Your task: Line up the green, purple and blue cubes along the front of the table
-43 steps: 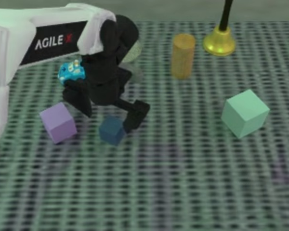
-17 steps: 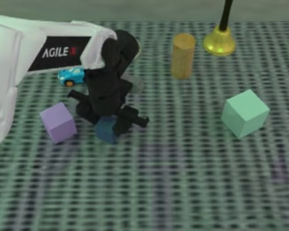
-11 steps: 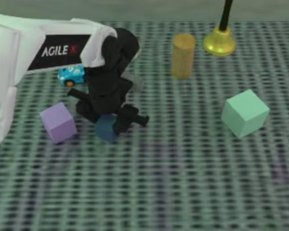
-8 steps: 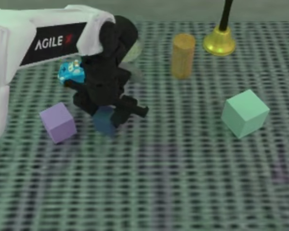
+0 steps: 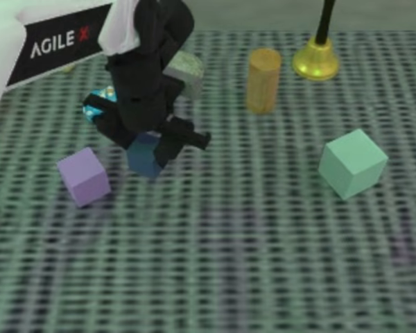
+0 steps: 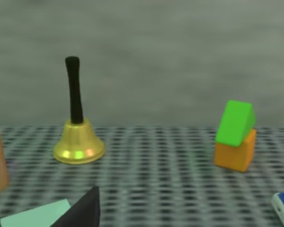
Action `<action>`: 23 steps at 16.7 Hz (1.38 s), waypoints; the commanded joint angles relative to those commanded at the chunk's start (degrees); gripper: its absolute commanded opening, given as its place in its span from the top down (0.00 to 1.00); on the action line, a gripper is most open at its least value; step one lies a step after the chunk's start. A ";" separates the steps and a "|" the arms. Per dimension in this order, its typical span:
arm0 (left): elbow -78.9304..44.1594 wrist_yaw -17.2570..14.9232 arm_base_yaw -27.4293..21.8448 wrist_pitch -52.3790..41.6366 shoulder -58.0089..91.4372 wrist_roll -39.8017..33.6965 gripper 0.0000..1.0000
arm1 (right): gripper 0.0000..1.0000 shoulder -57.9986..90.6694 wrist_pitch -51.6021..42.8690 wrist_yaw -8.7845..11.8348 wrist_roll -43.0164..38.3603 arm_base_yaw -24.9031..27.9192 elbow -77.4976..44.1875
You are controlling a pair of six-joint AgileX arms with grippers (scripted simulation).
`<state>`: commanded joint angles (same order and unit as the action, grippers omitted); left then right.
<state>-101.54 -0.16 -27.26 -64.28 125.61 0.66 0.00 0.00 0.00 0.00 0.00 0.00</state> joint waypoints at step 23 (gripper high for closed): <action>-12.47 1.61 -32.71 -8.78 4.53 -60.14 1.00 | 0.00 0.00 0.00 0.00 0.00 0.00 0.00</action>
<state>-114.01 1.45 -59.98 -73.06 130.14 -59.47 0.00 0.00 0.00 0.00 0.00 0.00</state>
